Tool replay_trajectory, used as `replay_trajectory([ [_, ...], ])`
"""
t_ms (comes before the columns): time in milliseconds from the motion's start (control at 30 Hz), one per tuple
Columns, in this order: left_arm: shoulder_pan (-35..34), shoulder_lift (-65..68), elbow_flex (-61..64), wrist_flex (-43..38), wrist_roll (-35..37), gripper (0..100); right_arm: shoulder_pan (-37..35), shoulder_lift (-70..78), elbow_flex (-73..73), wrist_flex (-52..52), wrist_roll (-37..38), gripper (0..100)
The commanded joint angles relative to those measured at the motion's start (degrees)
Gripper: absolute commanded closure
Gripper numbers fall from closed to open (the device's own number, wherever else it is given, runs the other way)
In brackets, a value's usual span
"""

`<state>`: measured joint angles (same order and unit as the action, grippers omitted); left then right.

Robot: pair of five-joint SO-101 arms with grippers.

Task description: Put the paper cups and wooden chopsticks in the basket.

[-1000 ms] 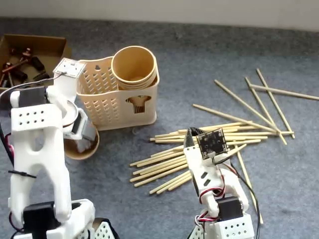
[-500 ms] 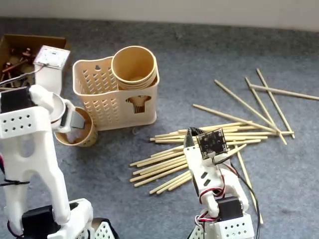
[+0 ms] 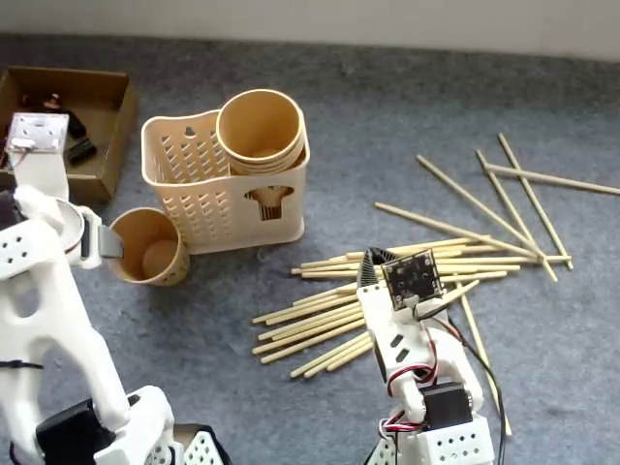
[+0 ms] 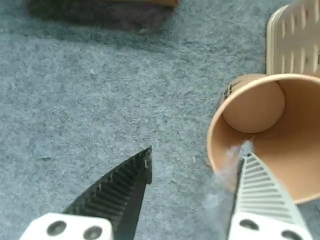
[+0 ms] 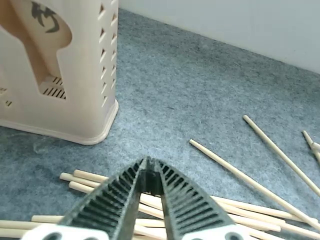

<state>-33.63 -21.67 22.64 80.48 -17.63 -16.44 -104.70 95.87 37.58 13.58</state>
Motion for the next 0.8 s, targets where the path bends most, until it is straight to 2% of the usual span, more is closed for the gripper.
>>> replay_trajectory([
  [0, 1.63, -1.71, 5.67, -5.10, 3.08, 73, -0.40, -0.22, 8.40, 0.31, 0.62, 98.8],
  [100, 1.80, -1.71, 10.15, -8.79, 7.91, 74, -0.40, -0.22, 8.40, 0.31, 0.62, 98.8],
  [167, 1.80, -1.71, 11.30, -10.29, 9.14, 78, -0.40, -0.22, 8.40, 0.31, 0.62, 98.8],
  [333, 1.89, -1.80, 11.30, -10.64, 9.14, 91, -0.40, -0.22, 8.40, 0.31, 0.62, 98.8],
  [533, 1.45, -2.42, 10.77, -10.20, 9.14, 100, -0.40, -0.22, 8.40, 0.31, 0.62, 98.8],
  [767, 1.45, -2.42, 3.56, -0.70, 9.14, 100, -0.40, -0.22, 8.40, 0.31, 0.62, 98.8],
])
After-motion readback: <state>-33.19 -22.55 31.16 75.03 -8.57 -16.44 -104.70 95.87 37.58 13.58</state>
